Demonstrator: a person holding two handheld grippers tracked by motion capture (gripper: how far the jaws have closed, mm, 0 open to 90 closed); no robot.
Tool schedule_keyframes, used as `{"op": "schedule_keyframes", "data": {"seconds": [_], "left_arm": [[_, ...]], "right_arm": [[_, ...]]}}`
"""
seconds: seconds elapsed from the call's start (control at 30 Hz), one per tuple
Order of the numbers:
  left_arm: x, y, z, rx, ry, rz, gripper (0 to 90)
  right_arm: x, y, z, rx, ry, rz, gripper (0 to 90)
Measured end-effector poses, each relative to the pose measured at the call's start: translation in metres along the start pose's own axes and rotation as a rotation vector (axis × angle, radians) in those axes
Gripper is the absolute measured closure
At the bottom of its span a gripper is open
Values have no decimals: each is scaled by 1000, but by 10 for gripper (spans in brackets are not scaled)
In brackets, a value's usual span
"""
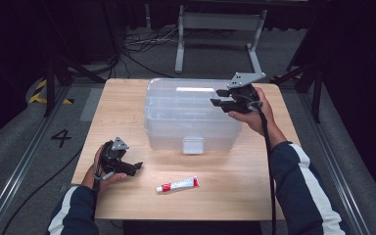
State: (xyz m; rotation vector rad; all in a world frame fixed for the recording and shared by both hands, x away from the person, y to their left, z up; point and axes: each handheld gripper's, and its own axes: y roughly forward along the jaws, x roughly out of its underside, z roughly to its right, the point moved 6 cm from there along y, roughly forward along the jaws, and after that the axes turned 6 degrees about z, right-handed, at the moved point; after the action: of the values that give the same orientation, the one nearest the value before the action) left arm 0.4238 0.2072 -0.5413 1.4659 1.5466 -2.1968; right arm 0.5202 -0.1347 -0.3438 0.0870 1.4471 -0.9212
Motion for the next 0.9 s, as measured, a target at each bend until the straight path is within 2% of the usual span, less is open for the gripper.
{"op": "schedule_keyframes", "data": {"seconds": [0.23, 0.43, 0.47, 0.53, 0.6, 0.63, 0.67, 0.7, 0.8, 0.83, 0.9], "left_arm": [[0, 0, 0, 6, 5, -3, 9], [0, 0, 0, 13, 3, -1, 11], [-1, 0, 0, 15, 14, -1, 14], [-3, 0, 1, 29, 30, 2, 37], [-6, 2, 1, 30, 19, -4, 76], [-9, 4, 1, 24, 5, -1, 104], [-12, 6, 0, 21, 8, 1, 151], [-16, 8, 2, 39, -5, 0, 181], [-30, 14, 7, 70, 16, 19, 175], [-40, 16, 9, 79, 25, 58, 187], [-46, 17, 12, 90, 22, 75, 189]], "right_arm": [[-2, 9, 8, 42, 5, -41, 640], [-2, 20, 10, 50, 7, -69, 671], [-2, 22, 10, 54, 9, -77, 675], [-1, 25, 7, 40, 0, -78, 697], [-2, 26, 6, 70, -17, -84, 719], [-2, 26, 7, 73, -13, -84, 728], [-2, 27, 7, 71, -7, -83, 731], [-2, 27, 7, 66, -3, -83, 731], [-2, 26, 7, 67, -6, -90, 733], [-3, 26, 7, 68, -7, -92, 732], [-3, 26, 7, 70, -9, -98, 732]]}}
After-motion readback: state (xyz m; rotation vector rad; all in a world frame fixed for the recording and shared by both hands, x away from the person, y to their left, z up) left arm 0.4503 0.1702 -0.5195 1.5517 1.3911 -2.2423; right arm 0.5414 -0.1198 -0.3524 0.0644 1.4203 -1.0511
